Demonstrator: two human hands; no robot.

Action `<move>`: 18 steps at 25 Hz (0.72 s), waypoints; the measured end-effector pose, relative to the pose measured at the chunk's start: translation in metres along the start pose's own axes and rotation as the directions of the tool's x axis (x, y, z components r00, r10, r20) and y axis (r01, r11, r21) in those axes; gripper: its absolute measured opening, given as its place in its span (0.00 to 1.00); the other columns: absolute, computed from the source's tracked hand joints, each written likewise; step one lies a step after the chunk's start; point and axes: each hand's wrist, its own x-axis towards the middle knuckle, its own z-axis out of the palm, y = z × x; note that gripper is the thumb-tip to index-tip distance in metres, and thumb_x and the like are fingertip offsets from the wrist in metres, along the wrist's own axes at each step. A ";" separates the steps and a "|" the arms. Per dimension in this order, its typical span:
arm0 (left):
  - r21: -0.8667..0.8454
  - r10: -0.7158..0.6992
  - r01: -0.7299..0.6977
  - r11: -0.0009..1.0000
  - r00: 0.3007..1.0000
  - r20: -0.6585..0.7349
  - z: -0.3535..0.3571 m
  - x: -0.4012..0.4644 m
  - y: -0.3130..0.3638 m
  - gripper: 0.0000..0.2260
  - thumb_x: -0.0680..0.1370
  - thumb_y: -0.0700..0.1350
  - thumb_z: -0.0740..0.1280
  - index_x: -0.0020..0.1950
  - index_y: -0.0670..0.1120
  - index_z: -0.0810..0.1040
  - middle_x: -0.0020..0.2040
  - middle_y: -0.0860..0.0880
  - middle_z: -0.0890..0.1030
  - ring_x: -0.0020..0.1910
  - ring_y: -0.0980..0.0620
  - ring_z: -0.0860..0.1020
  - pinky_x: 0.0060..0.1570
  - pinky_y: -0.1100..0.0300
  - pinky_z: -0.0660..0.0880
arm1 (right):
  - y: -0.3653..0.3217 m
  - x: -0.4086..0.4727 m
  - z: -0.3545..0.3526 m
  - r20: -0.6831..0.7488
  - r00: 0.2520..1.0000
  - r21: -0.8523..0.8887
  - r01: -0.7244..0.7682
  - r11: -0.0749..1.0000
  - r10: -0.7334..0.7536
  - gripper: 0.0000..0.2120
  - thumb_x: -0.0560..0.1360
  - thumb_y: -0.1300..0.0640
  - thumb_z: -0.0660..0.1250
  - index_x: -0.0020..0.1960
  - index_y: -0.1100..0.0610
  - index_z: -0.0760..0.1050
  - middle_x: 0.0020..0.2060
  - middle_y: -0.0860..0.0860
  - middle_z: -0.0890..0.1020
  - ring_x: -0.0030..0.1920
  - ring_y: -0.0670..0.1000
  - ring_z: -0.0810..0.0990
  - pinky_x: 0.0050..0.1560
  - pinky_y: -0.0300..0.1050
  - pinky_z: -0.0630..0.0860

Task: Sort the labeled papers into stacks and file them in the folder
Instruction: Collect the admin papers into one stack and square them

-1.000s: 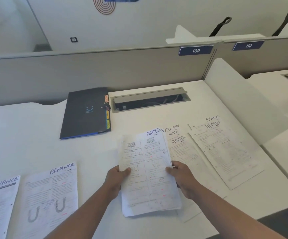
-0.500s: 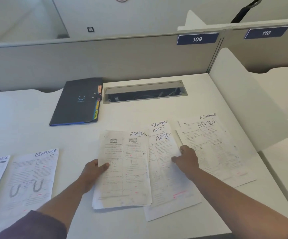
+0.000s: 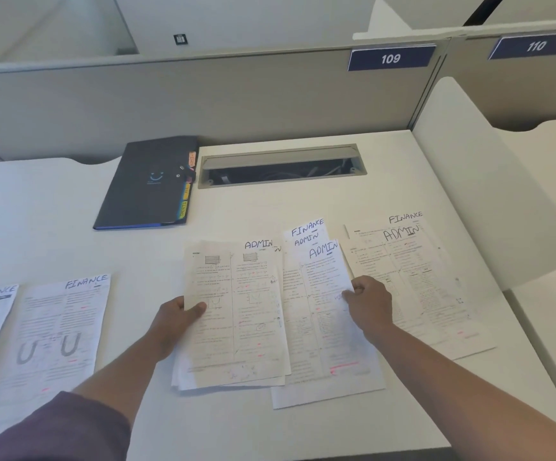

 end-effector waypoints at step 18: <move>-0.042 -0.013 0.016 0.999 0.997 0.081 0.000 -0.013 0.005 0.09 0.79 0.42 0.75 0.59 0.44 0.83 0.51 0.45 0.89 0.49 0.40 0.88 0.55 0.39 0.83 | -0.084 0.021 -0.073 -0.118 0.973 0.213 0.221 0.952 -0.200 0.03 0.79 0.58 0.69 0.48 0.53 0.81 0.46 0.55 0.86 0.45 0.56 0.83 0.49 0.51 0.80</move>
